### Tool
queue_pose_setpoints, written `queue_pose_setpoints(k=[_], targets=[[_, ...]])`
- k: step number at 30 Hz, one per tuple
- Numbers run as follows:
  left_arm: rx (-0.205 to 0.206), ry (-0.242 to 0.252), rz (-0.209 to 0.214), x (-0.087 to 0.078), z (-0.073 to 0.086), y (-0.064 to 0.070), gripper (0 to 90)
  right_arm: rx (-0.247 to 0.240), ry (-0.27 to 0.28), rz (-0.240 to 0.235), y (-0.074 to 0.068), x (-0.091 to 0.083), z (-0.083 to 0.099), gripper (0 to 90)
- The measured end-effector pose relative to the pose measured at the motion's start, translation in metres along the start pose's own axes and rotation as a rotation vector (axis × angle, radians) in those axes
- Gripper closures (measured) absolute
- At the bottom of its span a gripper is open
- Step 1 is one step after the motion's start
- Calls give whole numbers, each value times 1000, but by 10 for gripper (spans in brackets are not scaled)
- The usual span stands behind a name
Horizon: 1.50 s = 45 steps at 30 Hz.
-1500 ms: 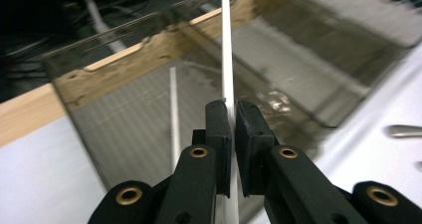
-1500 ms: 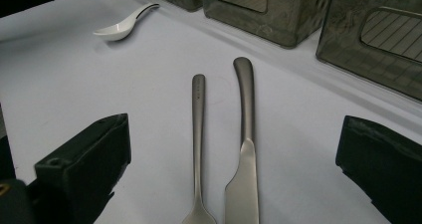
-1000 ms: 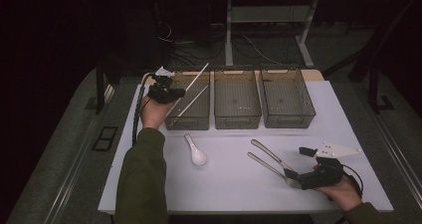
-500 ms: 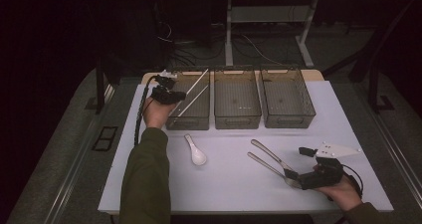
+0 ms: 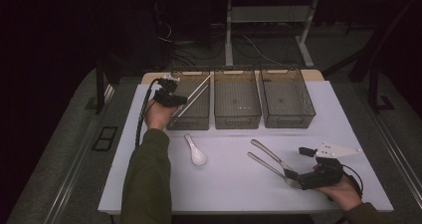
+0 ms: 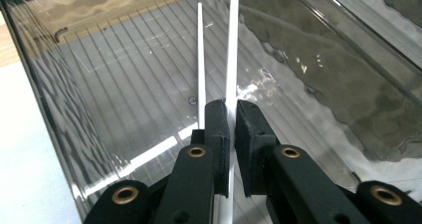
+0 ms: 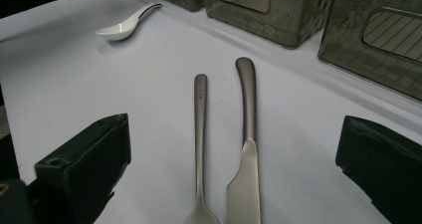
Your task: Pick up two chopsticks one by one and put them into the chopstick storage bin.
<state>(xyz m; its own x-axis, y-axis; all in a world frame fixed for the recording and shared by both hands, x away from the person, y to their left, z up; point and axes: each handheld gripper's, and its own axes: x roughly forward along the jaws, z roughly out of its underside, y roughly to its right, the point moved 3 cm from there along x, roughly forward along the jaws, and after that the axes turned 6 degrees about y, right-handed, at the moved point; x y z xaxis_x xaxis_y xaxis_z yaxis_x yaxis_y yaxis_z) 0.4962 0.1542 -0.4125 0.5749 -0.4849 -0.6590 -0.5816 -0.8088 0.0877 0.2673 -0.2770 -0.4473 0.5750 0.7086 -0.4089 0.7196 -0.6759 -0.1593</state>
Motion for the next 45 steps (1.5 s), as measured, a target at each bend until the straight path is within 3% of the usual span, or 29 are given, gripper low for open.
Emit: queue_pose_setpoints(k=[6, 13, 23, 31, 40, 45], targets=[[7, -9, -5, 0, 1, 1, 780, 0, 0, 0, 0, 0, 0, 9], [42, 25, 13, -10, -6, 7, 709, 0, 1, 0, 0, 0, 0, 9], [65, 128, 100, -41, -3, 26, 551, 0, 0, 4, 0, 0, 0, 9], [130, 142, 134, -65, 9, 49, 473, 2, 0, 6, 0, 0, 0, 9], [151, 178, 159, -80, 35, 72, 408, 4, 3, 8, 0, -2, 0, 9], [180, 164, 168, -82, 48, 81, 394, 3, 2, 8, 0, -2, 0, 8]])
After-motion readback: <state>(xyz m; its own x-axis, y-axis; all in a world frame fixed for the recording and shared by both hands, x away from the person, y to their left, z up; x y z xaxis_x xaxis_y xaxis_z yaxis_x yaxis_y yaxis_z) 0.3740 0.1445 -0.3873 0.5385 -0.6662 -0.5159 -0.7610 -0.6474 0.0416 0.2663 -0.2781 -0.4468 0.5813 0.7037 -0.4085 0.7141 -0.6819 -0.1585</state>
